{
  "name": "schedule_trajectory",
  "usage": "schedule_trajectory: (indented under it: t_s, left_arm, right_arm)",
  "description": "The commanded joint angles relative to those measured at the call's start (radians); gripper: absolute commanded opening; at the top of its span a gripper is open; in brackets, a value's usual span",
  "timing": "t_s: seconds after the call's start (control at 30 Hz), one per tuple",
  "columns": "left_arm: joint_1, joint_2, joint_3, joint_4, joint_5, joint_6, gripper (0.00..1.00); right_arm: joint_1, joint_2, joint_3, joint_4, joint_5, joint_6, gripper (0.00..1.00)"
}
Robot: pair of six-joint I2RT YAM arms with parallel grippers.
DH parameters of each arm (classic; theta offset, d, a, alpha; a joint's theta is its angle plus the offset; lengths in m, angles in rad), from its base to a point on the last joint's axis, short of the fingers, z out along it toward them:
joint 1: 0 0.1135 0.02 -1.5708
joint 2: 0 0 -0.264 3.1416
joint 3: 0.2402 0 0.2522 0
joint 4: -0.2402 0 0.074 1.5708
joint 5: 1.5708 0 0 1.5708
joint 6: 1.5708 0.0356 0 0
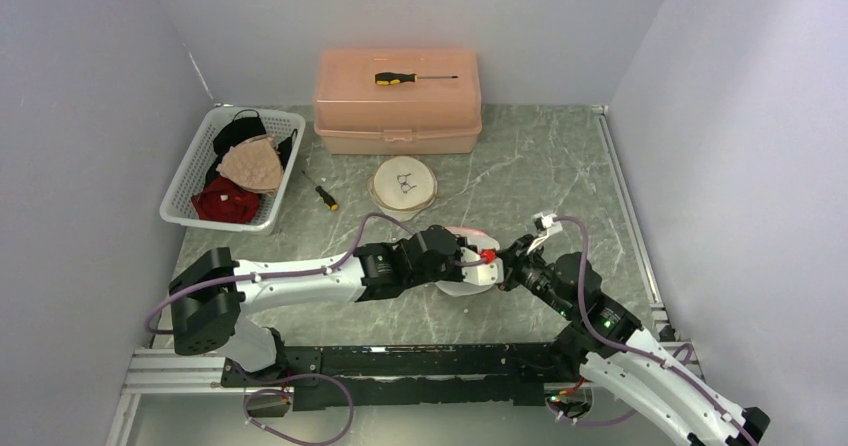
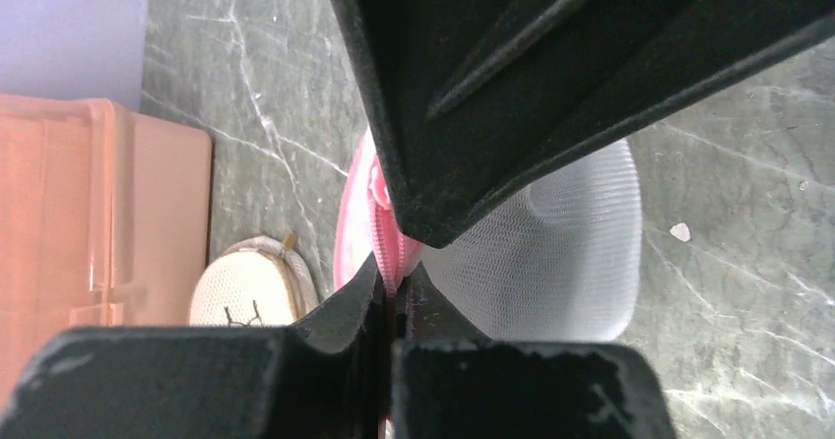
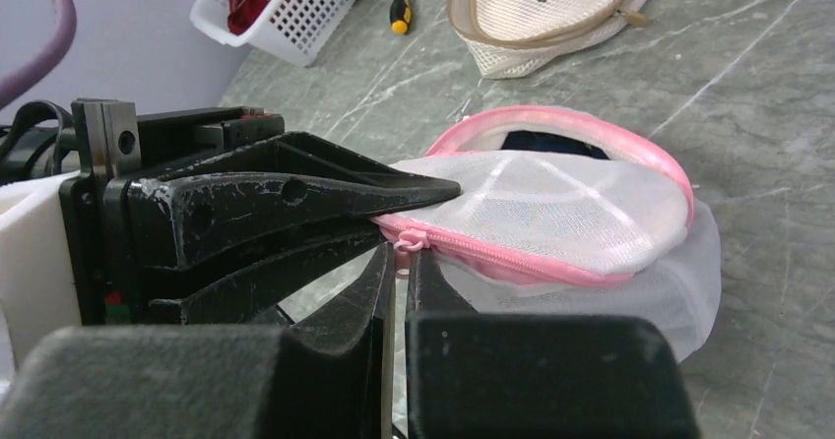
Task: Unzip the laundry bag and remove the bra
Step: Unzip the laundry bag at the center of the board.
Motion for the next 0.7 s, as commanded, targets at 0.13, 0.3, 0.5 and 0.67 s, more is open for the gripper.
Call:
schedule_trajectory:
  t_s: [0.13,0.3,0.5,0.67]
  left_arm:
    - [-0.002,-0.058,-0.035,0.033,0.006,-0.017,0.03]
    - [-0.003,-0.095,-0.061,0.013,-0.003,-0.030,0.03]
    - [-0.004,-0.154,-0.101,0.009,-0.013,-0.050,0.03]
    - [-0.007,-0.195,-0.124,-0.010,-0.033,-0.070,0.03]
  right_arm:
    - [0.004,-0.036,0.080,-0.037,0.167,0.088,0.00]
    - [0.003,-0.033,0.078,-0.081,0.249,0.111,0.00]
    - [0.002,-0.051,0.052,-0.113,0.334,0.137,0.00]
    - [0.002,-0.029,0.041,-0.110,0.375,0.160,0.00]
